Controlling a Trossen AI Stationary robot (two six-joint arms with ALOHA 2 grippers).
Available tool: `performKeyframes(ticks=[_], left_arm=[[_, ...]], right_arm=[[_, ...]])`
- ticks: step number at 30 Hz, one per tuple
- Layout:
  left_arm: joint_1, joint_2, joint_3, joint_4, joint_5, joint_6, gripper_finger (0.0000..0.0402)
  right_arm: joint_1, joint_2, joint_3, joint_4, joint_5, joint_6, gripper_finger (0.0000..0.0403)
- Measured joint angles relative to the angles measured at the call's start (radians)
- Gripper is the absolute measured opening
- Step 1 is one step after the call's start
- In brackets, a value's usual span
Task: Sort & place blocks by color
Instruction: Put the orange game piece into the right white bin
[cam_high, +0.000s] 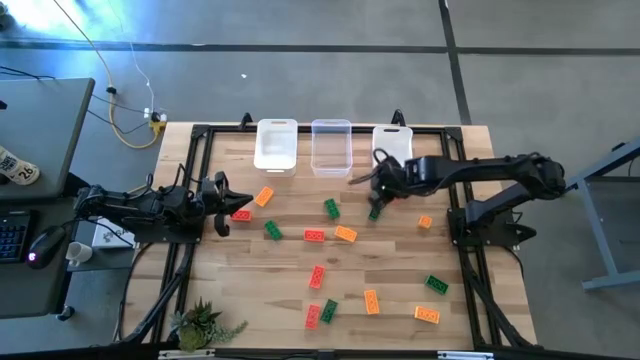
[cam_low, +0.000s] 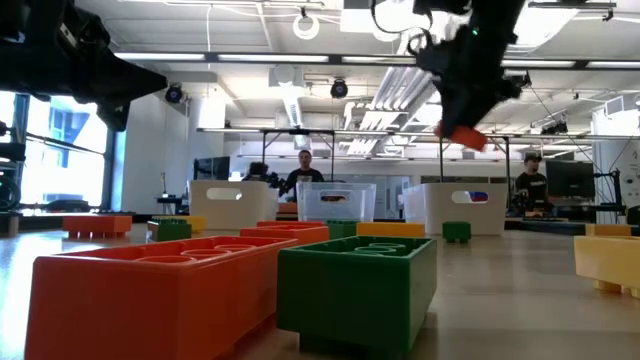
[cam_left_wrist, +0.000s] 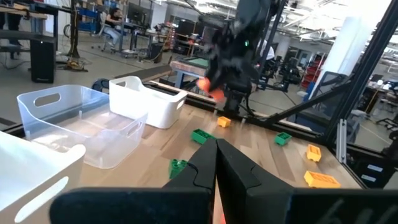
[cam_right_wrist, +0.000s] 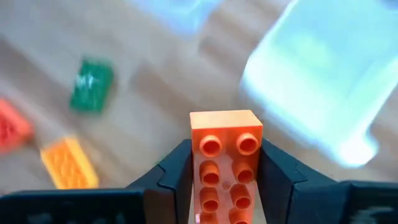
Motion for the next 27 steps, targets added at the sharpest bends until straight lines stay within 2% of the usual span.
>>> performKeyframes(ticks=[4, 11, 13, 16, 27], left_arm=[[0.0, 0.0, 0.0, 0.0, -0.003, 0.0, 0.0], [0.0, 0.0, 0.0, 0.0, -0.004, 0.0, 0.0], [0.0, 0.0, 0.0, 0.0, -0.003, 0.0, 0.0], [0.0, 0.0, 0.0, 0.0, -0.003, 0.0, 0.0], [0.0, 0.0, 0.0, 0.0, 0.018, 0.0, 0.0]], right_arm=[[-0.035, -0.001, 0.068, 0.002, 0.145, -0.085, 0.0117], [-0.116, 0.014, 0.076, 0.006, 0.385, -0.157, 0.0119], [-0.141, 0.031, 0.076, 0.007, 0.387, -0.158, 0.0119], [-0.187, 0.067, 0.076, 0.007, 0.326, -0.157, 0.012], [-0.319, 0.308, 0.075, 0.007, 0.15, -0.203, 0.012]])
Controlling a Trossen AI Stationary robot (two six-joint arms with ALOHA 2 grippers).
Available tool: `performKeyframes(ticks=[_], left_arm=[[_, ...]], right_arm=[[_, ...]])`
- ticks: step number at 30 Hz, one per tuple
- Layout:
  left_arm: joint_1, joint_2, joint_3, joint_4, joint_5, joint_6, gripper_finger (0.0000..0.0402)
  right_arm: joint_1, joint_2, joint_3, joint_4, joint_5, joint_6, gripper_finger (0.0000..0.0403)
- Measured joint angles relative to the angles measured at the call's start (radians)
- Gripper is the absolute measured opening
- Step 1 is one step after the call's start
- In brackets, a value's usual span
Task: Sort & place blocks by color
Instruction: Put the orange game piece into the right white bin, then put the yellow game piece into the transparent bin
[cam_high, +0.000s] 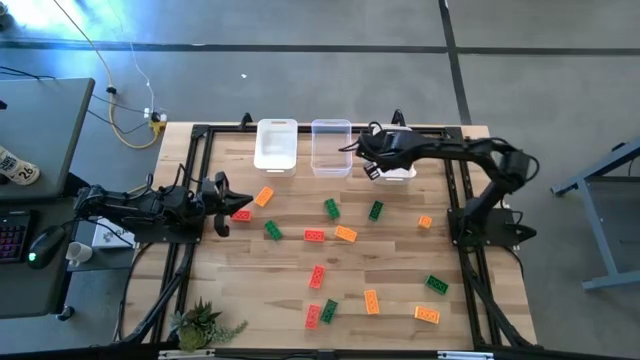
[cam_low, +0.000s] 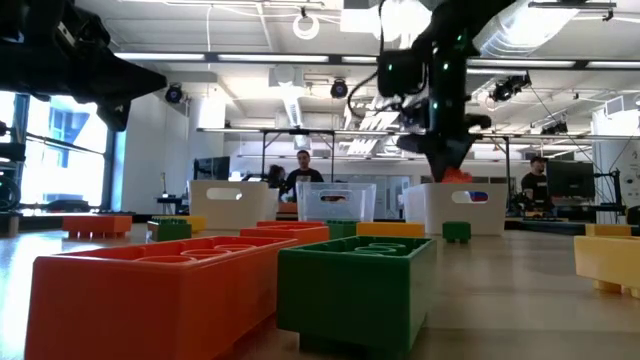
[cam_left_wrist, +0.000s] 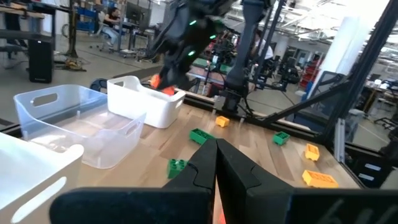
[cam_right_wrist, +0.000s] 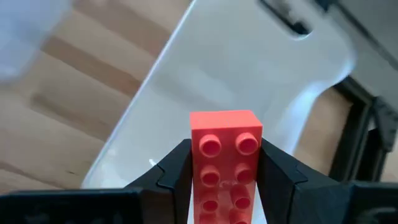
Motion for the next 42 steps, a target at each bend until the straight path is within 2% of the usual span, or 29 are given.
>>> performKeyframes(ticks=[6, 11, 18, 25, 33, 37, 42], left_arm=[[0.0, 0.0, 0.0, 0.0, 0.005, 0.0, 0.0], [0.0, 0.0, 0.0, -0.003, 0.005, 0.0, 0.0], [0.0, 0.0, 0.0, -0.003, 0.003, 0.019, 0.0001], [0.0, 0.0, 0.0, -0.003, 0.005, 0.061, 0.0006], [0.0, 0.0, 0.0, -0.003, -0.001, 0.061, 0.0075], [0.0, 0.0, 0.0, 0.002, -0.051, 0.038, 0.0113], [0.0, 0.0, 0.004, 0.029, -0.112, 0.05, 0.0129]], right_arm=[[-0.042, 0.082, 0.0, 0.001, -0.036, -0.018, 0.0121], [-0.053, 0.09, 0.0, 0.015, -0.037, -0.034, 0.0125], [-0.05, 0.09, 0.0, 0.016, -0.002, -0.059, 0.0157], [-0.05, 0.09, 0.0, 0.015, -0.024, -0.082, 0.0177], [-0.05, 0.064, 0.0, 0.017, -0.038, -0.085, 0.0178], [-0.05, 0.003, 0.0, 0.02, -0.052, -0.078, 0.0178], [-0.049, -0.093, 0.0, 0.024, -0.093, -0.024, 0.0178]])
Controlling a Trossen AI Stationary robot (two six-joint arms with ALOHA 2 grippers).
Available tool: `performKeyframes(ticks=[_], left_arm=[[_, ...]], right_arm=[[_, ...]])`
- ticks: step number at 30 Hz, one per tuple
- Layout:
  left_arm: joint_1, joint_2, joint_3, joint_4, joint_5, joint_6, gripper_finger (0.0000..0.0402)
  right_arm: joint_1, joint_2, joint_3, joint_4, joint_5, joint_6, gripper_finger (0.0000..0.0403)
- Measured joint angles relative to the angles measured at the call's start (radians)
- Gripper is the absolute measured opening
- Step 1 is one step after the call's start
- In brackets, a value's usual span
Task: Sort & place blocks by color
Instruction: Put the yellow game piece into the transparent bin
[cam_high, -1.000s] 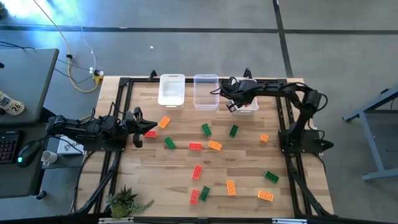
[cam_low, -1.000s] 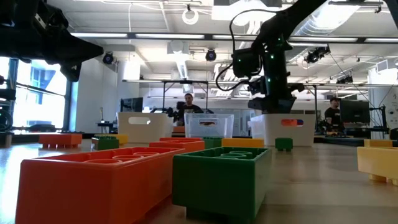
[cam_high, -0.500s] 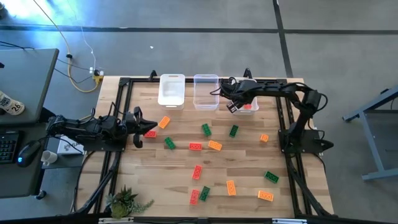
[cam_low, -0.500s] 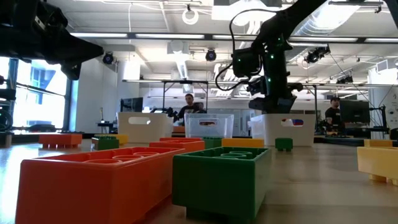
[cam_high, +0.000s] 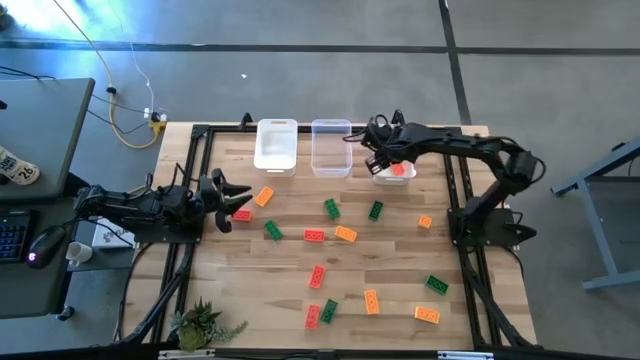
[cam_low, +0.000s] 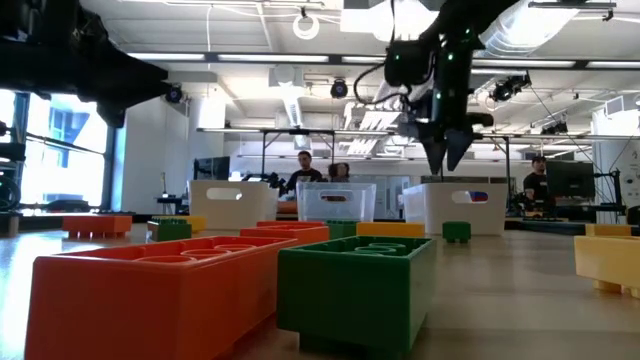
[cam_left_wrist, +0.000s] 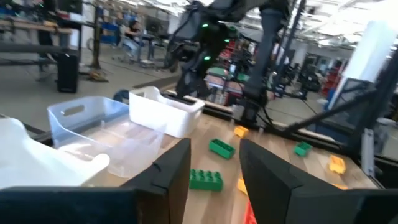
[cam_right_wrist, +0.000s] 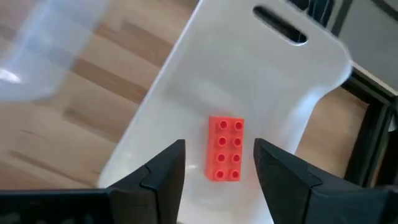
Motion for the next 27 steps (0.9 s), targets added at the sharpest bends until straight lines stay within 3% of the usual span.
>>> performKeyframes(ticks=[5, 10, 18, 27], left_arm=[[0.0, 0.003, 0.054, -0.02, -0.022, 0.031, 0.0129], [0.0, 0.058, 0.15, -0.144, -0.039, 0.038, 0.0129], [0.0, 0.254, 0.284, -0.312, -0.105, 0.032, 0.013], [0.001, 0.499, 0.407, -0.327, -0.106, -0.024, 0.0164]], right_arm=[[0.02, -0.091, 0.0, 0.007, -0.013, 0.028, 0.0178], [0.062, -0.164, 0.0, 0.036, -0.013, 0.035, 0.0178], [0.122, -0.242, 0.001, 0.093, -0.012, 0.027, 0.0178], [0.146, -0.248, 0.001, 0.092, 0.002, 0.025, 0.0178]])
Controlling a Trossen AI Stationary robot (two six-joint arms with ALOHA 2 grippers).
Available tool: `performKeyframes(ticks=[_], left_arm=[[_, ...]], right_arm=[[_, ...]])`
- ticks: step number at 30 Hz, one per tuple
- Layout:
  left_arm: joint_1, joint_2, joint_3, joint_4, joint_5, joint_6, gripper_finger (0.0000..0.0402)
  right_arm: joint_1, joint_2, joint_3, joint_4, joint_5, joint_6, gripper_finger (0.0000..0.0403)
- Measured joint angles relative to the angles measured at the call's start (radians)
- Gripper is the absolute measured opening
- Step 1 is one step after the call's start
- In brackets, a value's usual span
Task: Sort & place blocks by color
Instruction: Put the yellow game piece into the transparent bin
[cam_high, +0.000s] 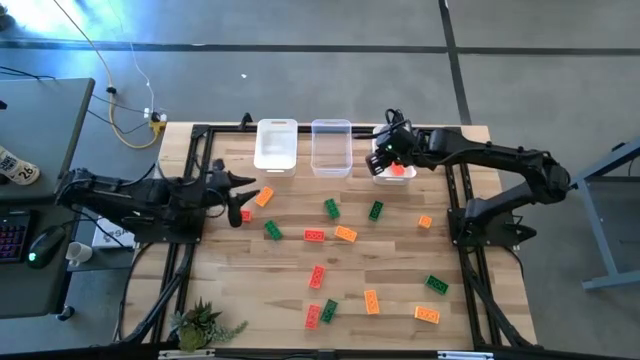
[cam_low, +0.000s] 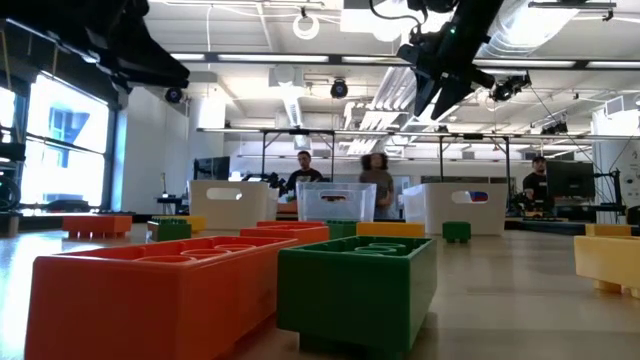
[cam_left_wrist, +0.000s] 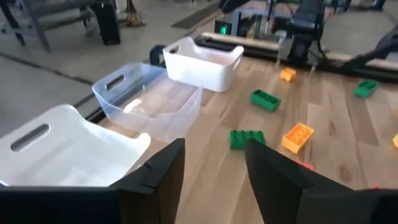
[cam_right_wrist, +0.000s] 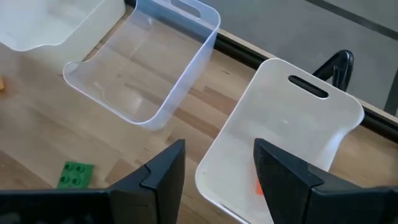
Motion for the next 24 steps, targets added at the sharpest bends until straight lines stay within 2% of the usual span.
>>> performKeyframes(ticks=[7, 15, 20, 24], left_arm=[[0.06, 0.17, 0.084, -0.096, -0.005, -0.136, 0.0172], [0.164, 0.328, 0.085, -0.123, 0.1, -0.282, 0.0172], [0.23, 0.429, 0.085, -0.144, 0.18, -0.305, 0.0172], [0.27, 0.499, 0.085, -0.145, 0.192, -0.305, 0.0172]], right_arm=[[0.003, 0.0, 0.0, -0.001, 0.003, 0.0, 0.0178], [0.003, 0.0, 0.0, -0.008, 0.002, 0.003, 0.0178], [0.003, 0.0, 0.0, -0.008, 0.002, 0.011, 0.0178], [0.003, 0.0, 0.0, -0.008, 0.001, 0.013, 0.0178]])
